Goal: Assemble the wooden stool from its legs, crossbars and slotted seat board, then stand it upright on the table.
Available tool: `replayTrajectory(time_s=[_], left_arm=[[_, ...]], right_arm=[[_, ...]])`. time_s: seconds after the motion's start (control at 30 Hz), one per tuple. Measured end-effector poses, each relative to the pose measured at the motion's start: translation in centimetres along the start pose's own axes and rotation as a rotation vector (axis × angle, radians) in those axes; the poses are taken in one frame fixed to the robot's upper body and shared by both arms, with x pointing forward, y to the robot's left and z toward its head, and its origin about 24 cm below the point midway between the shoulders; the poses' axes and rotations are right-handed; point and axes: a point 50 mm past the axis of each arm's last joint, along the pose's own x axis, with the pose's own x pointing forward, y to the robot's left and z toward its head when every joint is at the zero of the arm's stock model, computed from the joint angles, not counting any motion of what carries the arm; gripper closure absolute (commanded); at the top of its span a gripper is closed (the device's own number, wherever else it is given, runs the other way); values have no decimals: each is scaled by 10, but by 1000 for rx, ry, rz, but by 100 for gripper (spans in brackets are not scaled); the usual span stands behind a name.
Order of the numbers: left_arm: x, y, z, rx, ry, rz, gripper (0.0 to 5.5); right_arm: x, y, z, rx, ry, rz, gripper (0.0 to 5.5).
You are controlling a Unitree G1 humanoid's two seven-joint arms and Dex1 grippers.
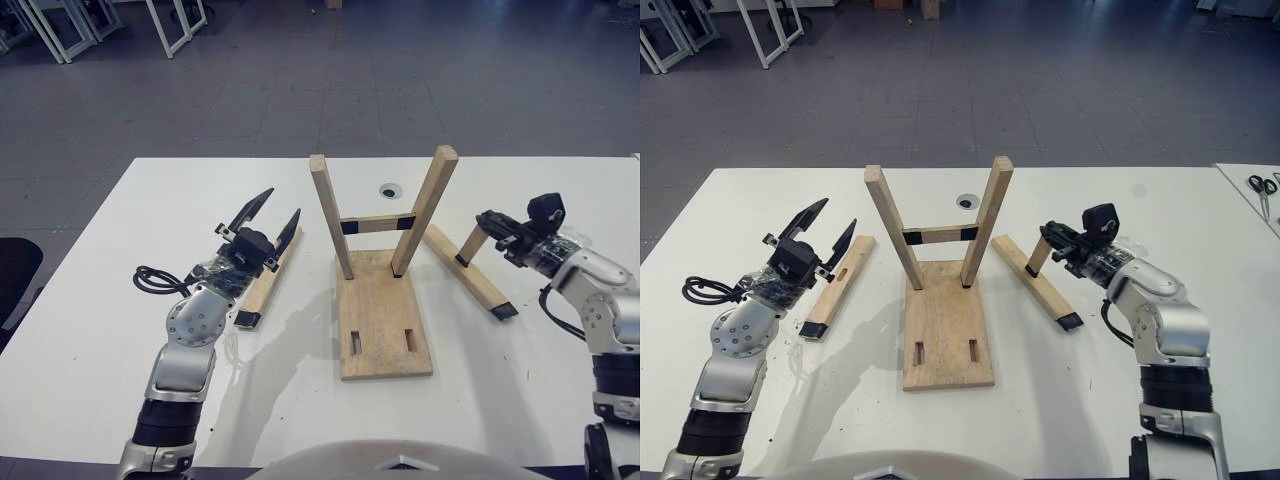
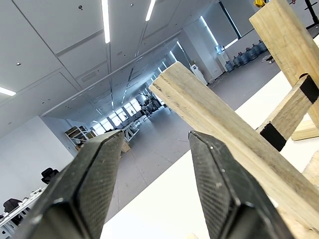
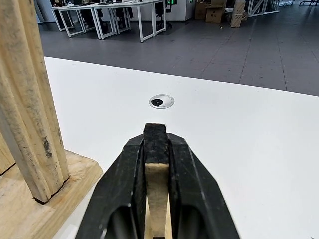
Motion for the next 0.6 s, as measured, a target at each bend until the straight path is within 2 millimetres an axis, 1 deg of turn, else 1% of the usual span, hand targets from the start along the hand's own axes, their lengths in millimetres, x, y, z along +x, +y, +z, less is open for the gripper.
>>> replayTrajectory(time_s=[0.1, 0.27, 0.37, 0.6], left_arm=[[-1, 0, -1, -2, 5, 1, 309], [-1, -1, -2, -7, 10, 3, 309], [-1, -2, -2, -13, 12, 7, 309], [-1, -2, -3, -15, 16, 10, 309]], right_arm=[[-1, -3, 0, -73, 42, -10, 510], [1, -12, 5, -42, 101, -84, 510], [-4, -22, 6, 9, 90, -152, 510], [-4, -28, 1, 41, 2, -234, 510]])
